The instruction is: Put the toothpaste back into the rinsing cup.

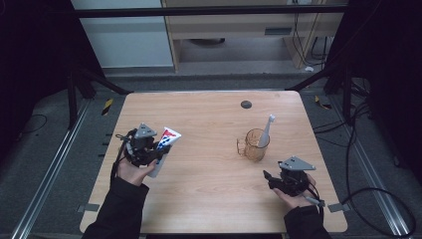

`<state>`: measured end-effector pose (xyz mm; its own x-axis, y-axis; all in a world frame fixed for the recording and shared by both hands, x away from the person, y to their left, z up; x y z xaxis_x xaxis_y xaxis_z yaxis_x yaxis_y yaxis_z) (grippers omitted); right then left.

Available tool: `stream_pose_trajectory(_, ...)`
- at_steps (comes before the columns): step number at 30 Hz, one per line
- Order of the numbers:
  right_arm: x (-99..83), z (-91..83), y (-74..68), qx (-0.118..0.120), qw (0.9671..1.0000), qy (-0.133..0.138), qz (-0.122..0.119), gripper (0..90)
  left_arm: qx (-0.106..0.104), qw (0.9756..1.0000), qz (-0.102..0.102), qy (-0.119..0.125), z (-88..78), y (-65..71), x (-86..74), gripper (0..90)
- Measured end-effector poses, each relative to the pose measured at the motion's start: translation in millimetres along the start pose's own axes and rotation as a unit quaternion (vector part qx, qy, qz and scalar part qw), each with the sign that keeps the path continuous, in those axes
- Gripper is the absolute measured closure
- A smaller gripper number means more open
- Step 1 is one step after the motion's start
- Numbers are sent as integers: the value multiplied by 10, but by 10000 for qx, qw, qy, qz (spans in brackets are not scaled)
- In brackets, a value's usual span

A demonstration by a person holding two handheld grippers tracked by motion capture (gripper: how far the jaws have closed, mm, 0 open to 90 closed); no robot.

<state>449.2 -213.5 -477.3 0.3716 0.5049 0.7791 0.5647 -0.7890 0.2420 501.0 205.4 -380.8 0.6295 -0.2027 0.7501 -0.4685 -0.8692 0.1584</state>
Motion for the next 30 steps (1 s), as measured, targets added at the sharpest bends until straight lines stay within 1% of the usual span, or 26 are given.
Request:
stream_pose_trajectory(2, 2, -6, 4, -21, 10000, 32, -13, 347, -8, 10000, -18, 69, 7, 15, 49, 703)
stream_pose_trajectory(3, 3, -9, 2, -21, 10000, 40, 11, 347, -37, 10000, -38, 64, 20, 25, 77, 703)
stream_pose_trajectory(6, -2, -10, 13, -57, 10000, 71, -16, 341, -48, 9999, -25, 153, 65, 58, 160, 703)
stream_pose_trajectory(8, -5, -11, 10, -63, 10000, 58, 23, 331, -63, 9997, -45, 240, 101, 89, 214, 703)
stream_pose_trajectory(11, -11, -2, 13, -74, 9999, 65, 29, 318, -31, 9992, -33, 406, 148, 145, 307, 703)
stream_pose_trajectory(12, -15, 4, 17, -86, 9999, 71, -8, 313, -96, 9987, -87, 485, 172, 172, 341, 703)
stream_pose_trajectory(15, -19, 10, 16, -81, 9999, 77, 9, 306, -191, 9976, -129, 655, 235, 258, 449, 703)
stream_pose_trajectory(17, -20, 10, 18, -93, 9999, 85, 11, 296, -216, 9970, -117, 741, 270, 312, 510, 703)
stream_pose_trajectory(19, -23, 11, 23, -110, 9999, 94, 7, 285, -286, 9956, -140, 879, 316, 376, 580, 703)
stream_pose_trajectory(22, -32, 20, 25, -113, 9999, 95, 67, 257, -284, 9942, -94, 1033, 375, 468, 656, 703)
stream_pose_trajectory(23, -36, 23, 27, -112, 9999, 90, 68, 254, -282, 9938, -73, 1073, 390, 490, 671, 703)
stream_pose_trajectory(24, -39, 26, 29, -106, 9999, 94, 65, 251, -308, 9929, -99, 1140, 417, 526, 693, 703)
stream_pose_trajectory(27, -44, 35, 31, -104, 9999, 96, 83, 238, -396, 9916, -120, 1227, 481, 603, 728, 703)
stream_pose_trajectory(30, -46, 38, 32, -107, 9998, 119, 95, 228, -432, 9903, -78, 1319, 560, 697, 749, 703)
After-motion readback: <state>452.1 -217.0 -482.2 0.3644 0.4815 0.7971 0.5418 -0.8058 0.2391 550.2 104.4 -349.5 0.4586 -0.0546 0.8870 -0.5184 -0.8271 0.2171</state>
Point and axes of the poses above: each handheld gripper's, and its own axes: z roughly forward along the jaws, x roughly out of its top, y roughly to its right, the point moved 2 cm from there along z, roughly forward along the jaws, and after that the axes turned 13 degrees about -z, right-handed, at the moved point
